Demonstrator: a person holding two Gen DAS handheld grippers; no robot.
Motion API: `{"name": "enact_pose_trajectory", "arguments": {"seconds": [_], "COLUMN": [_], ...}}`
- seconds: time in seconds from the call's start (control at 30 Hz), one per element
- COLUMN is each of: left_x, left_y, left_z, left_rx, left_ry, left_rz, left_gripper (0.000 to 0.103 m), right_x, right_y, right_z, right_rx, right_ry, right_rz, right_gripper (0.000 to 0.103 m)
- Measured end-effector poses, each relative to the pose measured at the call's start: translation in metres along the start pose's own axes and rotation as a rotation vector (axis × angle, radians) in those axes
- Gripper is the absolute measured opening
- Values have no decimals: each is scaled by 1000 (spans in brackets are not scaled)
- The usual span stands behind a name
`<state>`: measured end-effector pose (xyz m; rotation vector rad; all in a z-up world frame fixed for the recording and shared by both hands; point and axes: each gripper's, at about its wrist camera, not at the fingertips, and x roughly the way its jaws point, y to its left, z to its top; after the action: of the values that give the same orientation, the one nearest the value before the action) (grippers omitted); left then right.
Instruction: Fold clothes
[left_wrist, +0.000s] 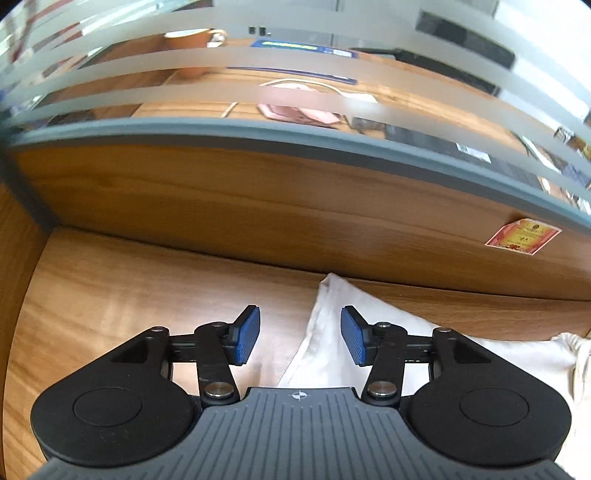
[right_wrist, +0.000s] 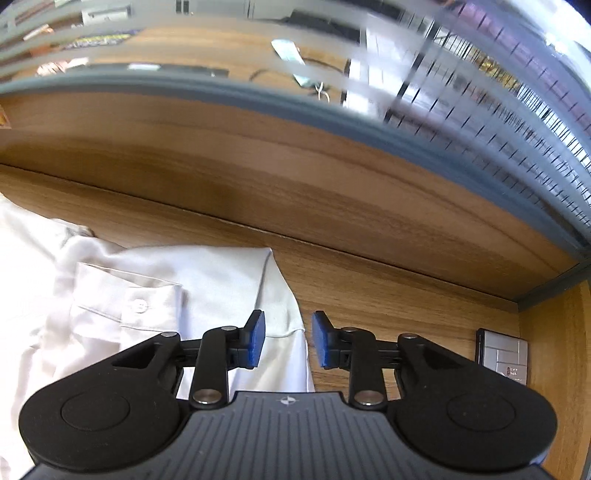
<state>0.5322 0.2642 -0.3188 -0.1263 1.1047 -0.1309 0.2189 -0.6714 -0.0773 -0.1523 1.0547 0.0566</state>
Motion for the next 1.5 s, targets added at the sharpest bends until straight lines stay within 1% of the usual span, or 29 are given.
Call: {"name": "enact_pose_trajectory", "arguments": {"seconds": [0.1,0.17,0.23,0.3,0.33,0.4,0.43,0.47,0.57,0.9,0.97,1.1,1.2,1.37,1.5], "left_x": [-17,-28,-38,-52,-61,-70,-71,-78,-96,-138,-142,-151,-158,-175,-187], "left_y": [8,12,14,16,18,16,19,18,16,7,2,-9,-13,-16,-20], "left_z": [-13,-25,-38,-59,-71,-87,-89,-101,-134,-232,-249,-285,-310,-342,-363], "left_rx": [-9,-17,-19,-13,-10,1,6,12,20,-5,16,65,28,-27,-22], "left_ry": [-2,2,4,9,10,12,13,15,24,67,61,75,103,113,112], "left_rz": [-3,-8,-11,-12,-14,-18,-18,-20,-26,-32,-9,29,22,13,13], "left_gripper": [53,55,55,55,55,55,55,55,55,55,55,56,56,57,58], "right_x": [-18,-28,-38,-49,-55,-66,-72,-76,-76,-108,-116,-125,-131,-140,-145], "right_y": [1,4,9,13,15,19,21,23,26,41,44,50,55,66,74], "right_z": [-4,-9,-16,-25,-32,-44,-50,-58,-76,-163,-179,-212,-231,-259,-276], "right_rx": [-9,-18,-30,-45,-53,-71,-79,-83,-92,-86,-75,-52,-45,-49,-49], "right_ry": [-18,-30,-39,-45,-44,-42,-41,-38,-30,12,21,41,41,45,35], "right_rz": [16,29,47,66,73,88,95,104,127,181,194,226,246,259,272], "right_gripper": [36,41,43,43,43,43,44,44,45,47,48,48,49,50,52]}}
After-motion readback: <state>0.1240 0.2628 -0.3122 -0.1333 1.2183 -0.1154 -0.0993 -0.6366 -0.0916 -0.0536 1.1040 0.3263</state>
